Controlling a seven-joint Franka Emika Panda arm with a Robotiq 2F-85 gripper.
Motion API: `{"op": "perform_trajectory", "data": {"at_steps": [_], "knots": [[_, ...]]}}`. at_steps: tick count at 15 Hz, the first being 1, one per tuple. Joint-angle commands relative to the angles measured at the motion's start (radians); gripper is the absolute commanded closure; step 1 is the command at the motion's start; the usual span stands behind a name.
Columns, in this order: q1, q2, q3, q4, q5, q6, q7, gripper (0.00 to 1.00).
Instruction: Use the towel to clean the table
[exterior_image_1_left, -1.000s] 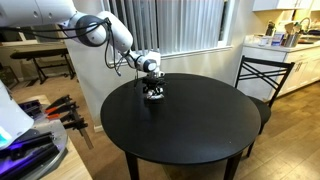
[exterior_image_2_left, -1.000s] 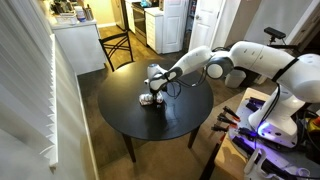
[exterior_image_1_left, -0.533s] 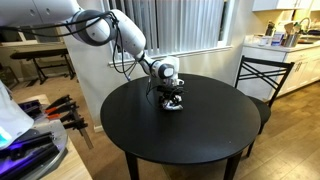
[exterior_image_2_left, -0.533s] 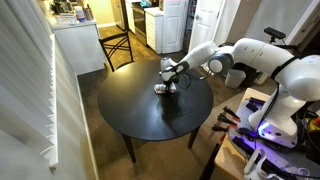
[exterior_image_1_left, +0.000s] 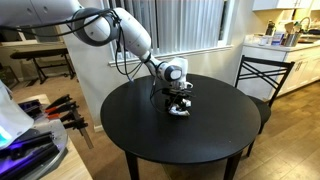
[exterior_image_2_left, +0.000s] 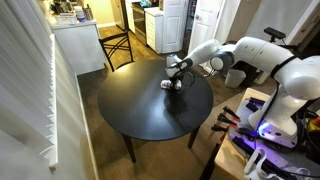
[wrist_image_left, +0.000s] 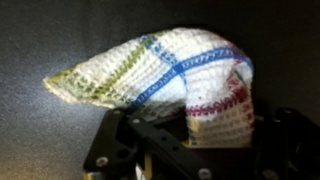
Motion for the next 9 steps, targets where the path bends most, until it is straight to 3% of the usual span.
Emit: {"op": "perform_trajectory", "data": {"at_steps": [1,9], "knots": [[0.013,-0.033,0.027,-0.021,0.008,0.007,-0.009,0.97],[0.026,-0.207,0.058,-0.149,-0.002,0.154,-0.013,0.97]]}}
